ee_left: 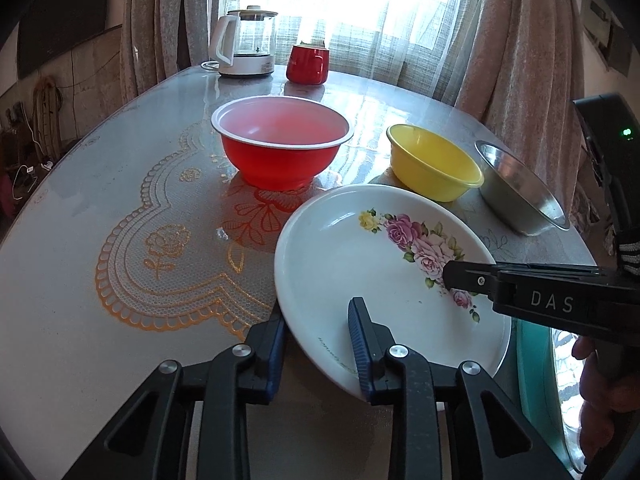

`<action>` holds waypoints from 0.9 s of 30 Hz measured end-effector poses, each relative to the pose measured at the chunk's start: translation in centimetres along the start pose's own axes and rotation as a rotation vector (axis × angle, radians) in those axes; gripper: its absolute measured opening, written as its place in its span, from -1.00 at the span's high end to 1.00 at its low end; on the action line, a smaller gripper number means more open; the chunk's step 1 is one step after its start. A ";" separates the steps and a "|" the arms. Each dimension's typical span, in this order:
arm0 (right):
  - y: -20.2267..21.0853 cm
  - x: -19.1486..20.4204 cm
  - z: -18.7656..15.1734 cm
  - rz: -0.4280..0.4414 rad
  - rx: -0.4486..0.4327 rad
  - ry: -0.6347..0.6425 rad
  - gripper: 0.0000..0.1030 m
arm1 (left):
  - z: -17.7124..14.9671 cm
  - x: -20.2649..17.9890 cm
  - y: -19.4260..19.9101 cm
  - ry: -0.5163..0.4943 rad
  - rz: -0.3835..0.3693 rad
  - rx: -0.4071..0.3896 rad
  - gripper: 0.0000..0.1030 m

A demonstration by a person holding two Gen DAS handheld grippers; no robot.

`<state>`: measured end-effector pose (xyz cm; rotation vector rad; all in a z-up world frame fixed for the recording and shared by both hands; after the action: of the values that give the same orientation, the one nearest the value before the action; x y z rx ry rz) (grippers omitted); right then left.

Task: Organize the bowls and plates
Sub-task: 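Lift the pink-rose plate with both grippers toward the plate stack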

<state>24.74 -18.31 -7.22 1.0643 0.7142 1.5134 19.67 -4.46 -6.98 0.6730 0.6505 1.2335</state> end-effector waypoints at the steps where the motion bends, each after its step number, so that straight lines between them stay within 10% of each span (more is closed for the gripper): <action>1: 0.0 0.1 -0.1 0.002 0.001 0.008 0.44 | 0.1 0.2 -0.1 -0.004 -0.004 0.001 0.40; 17: 0.7 2.0 -1.0 -0.077 -0.061 0.075 0.51 | 0.5 2.2 -0.4 0.063 0.020 -0.005 0.49; 27: 0.0 2.6 -1.6 0.024 -0.019 0.056 0.45 | -0.1 3.0 0.3 -0.020 0.019 -0.003 0.34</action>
<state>23.32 -15.66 -7.29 1.0228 0.7270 1.5733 20.03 -1.42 -7.09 0.6897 0.6269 1.2439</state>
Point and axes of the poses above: each gripper's, at about its wrist camera, not at the fingertips, and y roughly against the way its jaws point, x to its left, z to its top, the point moved 5 cm from there along -y, roughly the way its jaws point, and after that the axes turned 7 degrees about z, right-handed, at the moved point
